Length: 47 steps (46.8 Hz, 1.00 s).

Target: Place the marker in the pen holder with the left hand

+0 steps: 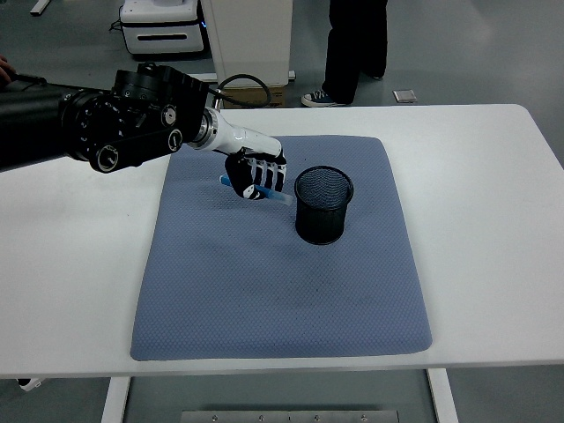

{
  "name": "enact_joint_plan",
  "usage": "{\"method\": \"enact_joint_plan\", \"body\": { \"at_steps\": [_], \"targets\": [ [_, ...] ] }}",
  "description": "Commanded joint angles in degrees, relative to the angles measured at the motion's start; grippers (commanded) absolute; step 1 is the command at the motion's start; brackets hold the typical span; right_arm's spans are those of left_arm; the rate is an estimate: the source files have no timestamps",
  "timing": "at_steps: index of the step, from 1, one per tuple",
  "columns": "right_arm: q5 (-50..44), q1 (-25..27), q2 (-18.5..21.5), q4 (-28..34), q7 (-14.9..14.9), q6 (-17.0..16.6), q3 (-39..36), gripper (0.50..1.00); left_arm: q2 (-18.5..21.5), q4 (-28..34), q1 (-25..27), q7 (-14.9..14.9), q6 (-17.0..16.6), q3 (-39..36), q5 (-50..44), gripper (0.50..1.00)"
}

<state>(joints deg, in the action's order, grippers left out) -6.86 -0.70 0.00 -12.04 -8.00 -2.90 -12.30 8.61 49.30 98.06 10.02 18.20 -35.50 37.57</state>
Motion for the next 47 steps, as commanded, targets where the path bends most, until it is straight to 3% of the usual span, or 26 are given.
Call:
{"method": "enact_joint_plan", "body": {
  "at_steps": [1, 18, 47],
  "targets": [
    [0.00, 0.00, 0.00, 0.00, 0.00, 0.00, -0.01, 1.000, 0.01, 0.01, 0.55, 0.00, 0.08, 0.08, -0.65, 0.500],
    [0.00, 0.00, 0.00, 0.00, 0.00, 0.00, -0.01, 1.000, 0.01, 0.01, 2.66, 0.09, 0.17, 3.07, -5.04, 0.500],
    [0.00, 0.00, 0.00, 0.00, 0.00, 0.00, -0.01, 1.000, -2.10, 0.18, 2.05, 0.26, -0.01, 9.40, -17.79, 0.500]
  ]
}}
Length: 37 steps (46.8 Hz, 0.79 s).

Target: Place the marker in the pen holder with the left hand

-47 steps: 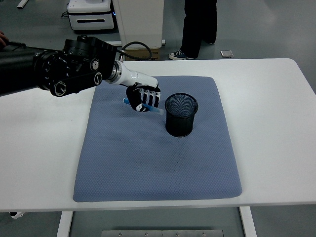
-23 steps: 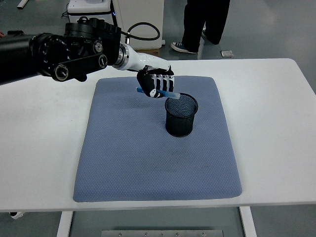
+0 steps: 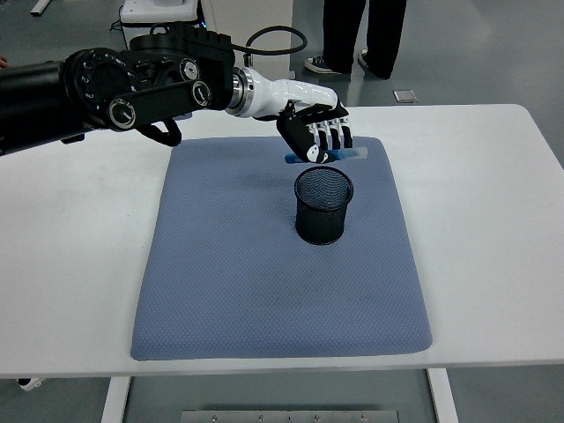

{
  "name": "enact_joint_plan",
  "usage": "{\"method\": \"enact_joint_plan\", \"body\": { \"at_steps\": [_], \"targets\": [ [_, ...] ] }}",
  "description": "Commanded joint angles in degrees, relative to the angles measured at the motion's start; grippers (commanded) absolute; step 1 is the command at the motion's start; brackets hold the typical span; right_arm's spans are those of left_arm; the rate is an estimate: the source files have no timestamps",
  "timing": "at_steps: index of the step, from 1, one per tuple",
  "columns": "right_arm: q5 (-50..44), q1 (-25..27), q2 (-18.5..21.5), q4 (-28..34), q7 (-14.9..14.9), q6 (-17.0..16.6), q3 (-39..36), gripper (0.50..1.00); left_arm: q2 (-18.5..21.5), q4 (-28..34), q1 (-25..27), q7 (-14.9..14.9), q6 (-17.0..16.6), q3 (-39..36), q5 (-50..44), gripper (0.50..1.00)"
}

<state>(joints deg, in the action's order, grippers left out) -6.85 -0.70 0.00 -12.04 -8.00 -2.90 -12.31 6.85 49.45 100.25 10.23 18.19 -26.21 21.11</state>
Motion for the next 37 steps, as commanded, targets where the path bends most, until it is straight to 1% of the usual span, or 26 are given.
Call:
{"method": "enact_joint_plan", "body": {
  "at_steps": [1, 9, 24, 30, 37],
  "targets": [
    [0.00, 0.00, 0.00, 0.00, 0.00, 0.00, 0.00, 1.000, -0.44, 0.03, -0.14, 0.05, 0.01, 0.28, -1.77, 0.500],
    [0.00, 0.00, 0.00, 0.00, 0.00, 0.00, 0.00, 1.000, -1.05, 0.03, -1.55, 0.05, -0.61, 1.43, -4.40, 0.500],
    [0.00, 0.00, 0.00, 0.00, 0.00, 0.00, 0.00, 1.000, -1.23, -0.06, -3.13, 0.05, -0.96, 1.69, -12.93, 0.500],
    [0.00, 0.00, 0.00, 0.00, 0.00, 0.00, 0.00, 1.000, -1.49, -0.06, -3.83, 0.05, -1.84, 1.69, -15.92, 0.500],
    [0.00, 0.00, 0.00, 0.00, 0.00, 0.00, 0.00, 1.000, -1.32, -0.06, -4.80, 0.76, -1.93, 1.69, -17.33, 0.500]
  ]
}}
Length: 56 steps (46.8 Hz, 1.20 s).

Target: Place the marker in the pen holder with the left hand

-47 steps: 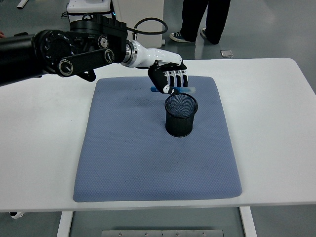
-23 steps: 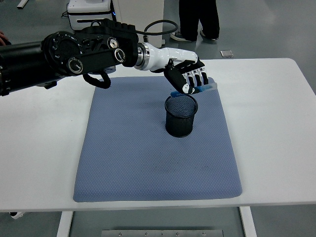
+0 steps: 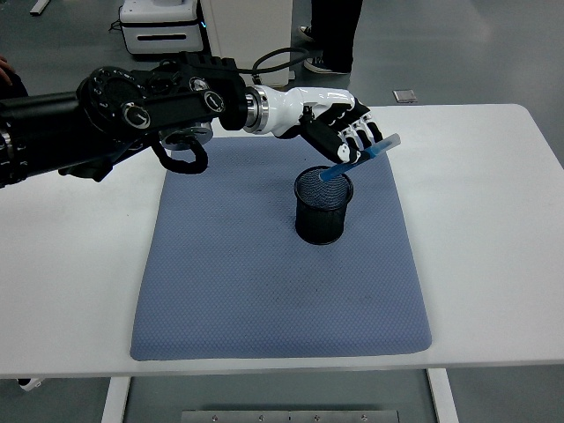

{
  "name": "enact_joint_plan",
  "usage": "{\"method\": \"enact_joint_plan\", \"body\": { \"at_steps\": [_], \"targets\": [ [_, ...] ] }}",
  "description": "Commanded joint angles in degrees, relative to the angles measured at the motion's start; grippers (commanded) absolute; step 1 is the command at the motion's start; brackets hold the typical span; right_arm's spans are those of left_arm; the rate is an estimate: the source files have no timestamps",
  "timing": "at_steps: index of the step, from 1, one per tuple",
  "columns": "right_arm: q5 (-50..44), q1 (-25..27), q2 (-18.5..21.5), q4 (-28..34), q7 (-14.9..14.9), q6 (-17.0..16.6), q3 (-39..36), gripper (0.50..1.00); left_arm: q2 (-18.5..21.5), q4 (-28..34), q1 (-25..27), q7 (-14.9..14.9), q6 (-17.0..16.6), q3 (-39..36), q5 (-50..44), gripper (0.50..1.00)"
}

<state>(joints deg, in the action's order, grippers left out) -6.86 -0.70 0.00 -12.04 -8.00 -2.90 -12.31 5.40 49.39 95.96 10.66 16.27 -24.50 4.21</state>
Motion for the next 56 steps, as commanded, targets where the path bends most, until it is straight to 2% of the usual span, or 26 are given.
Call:
{"method": "enact_joint_plan", "body": {
  "at_steps": [1, 17, 21, 24, 25, 36, 48, 56],
  "targets": [
    [0.00, 0.00, 0.00, 0.00, 0.00, 0.00, 0.00, 1.000, 0.14, 0.01, -0.77, 0.33, -0.01, -0.02, -0.52, 0.500],
    [0.00, 0.00, 0.00, 0.00, 0.00, 0.00, 0.00, 1.000, 0.05, 0.01, -2.71, 1.03, -2.04, -0.10, -2.98, 0.511],
    [0.00, 0.00, 0.00, 0.00, 0.00, 0.00, 0.00, 1.000, 0.14, 0.01, -3.15, 1.30, -2.04, -0.19, -2.98, 0.607],
    [0.00, 0.00, 0.00, 0.00, 0.00, 0.00, 0.00, 1.000, 0.14, 0.01, -3.24, 1.30, -2.04, -0.10, -2.98, 0.742],
    [0.00, 0.00, 0.00, 0.00, 0.00, 0.00, 0.00, 1.000, 0.14, 0.01, -3.24, 1.30, -2.04, -0.10, -2.98, 0.768],
    [0.00, 0.00, 0.00, 0.00, 0.00, 0.00, 0.00, 1.000, 0.23, 0.09, -3.15, 1.21, -3.44, -0.19, -2.89, 1.000],
    [0.00, 0.00, 0.00, 0.00, 0.00, 0.00, 0.00, 1.000, 1.02, 0.01, -2.53, 1.30, -3.35, -0.02, -2.89, 1.000],
    [0.00, 0.00, 0.00, 0.00, 0.00, 0.00, 0.00, 1.000, 3.30, -1.13, -4.03, 1.30, -3.44, 0.16, -2.89, 1.000]
  ]
}}
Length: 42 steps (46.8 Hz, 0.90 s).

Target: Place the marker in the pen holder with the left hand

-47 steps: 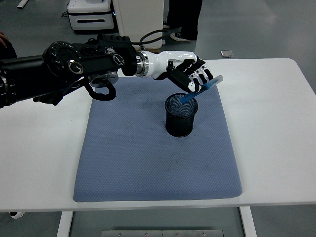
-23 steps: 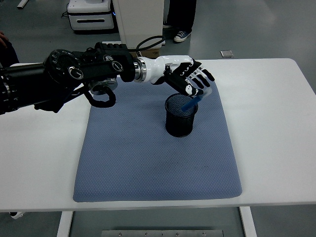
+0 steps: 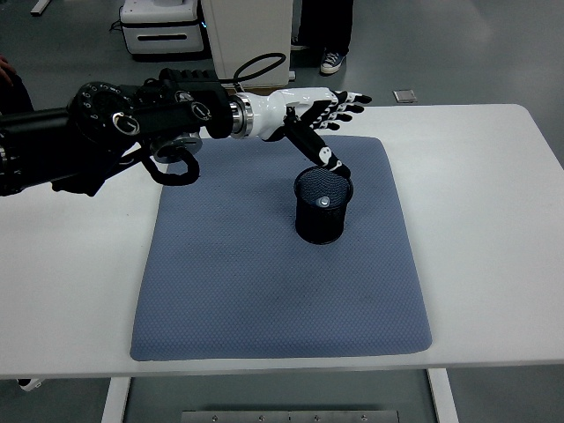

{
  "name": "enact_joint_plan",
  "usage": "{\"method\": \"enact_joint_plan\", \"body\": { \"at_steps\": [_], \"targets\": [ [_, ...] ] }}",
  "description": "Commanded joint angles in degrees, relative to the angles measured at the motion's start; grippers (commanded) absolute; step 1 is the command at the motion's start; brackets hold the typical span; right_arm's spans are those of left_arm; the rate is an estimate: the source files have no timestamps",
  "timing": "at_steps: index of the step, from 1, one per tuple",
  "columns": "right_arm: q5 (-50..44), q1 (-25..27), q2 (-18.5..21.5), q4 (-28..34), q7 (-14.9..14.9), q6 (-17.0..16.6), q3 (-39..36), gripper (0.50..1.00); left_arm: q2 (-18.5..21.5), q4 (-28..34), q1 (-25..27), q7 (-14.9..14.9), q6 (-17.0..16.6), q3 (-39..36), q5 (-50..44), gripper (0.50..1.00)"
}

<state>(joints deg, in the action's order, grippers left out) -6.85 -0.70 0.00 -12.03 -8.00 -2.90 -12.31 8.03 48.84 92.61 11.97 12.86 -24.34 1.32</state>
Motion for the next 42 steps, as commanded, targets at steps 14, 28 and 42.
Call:
{"method": "enact_joint_plan", "body": {
  "at_steps": [14, 28, 42],
  "targets": [
    [0.00, 0.00, 0.00, -0.01, 0.01, 0.00, 0.00, 1.000, 9.02, -4.45, -9.19, -0.02, 0.06, 10.44, 0.26, 1.000],
    [0.00, 0.00, 0.00, -0.01, 0.01, 0.00, 0.00, 1.000, 14.21, -5.78, -20.44, 0.25, 0.42, 21.35, 0.26, 1.000],
    [0.00, 0.00, 0.00, -0.01, 0.01, 0.00, 0.00, 1.000, 22.90, -6.13, -29.94, 5.17, 0.59, 35.06, 0.17, 1.000]
  ]
}}
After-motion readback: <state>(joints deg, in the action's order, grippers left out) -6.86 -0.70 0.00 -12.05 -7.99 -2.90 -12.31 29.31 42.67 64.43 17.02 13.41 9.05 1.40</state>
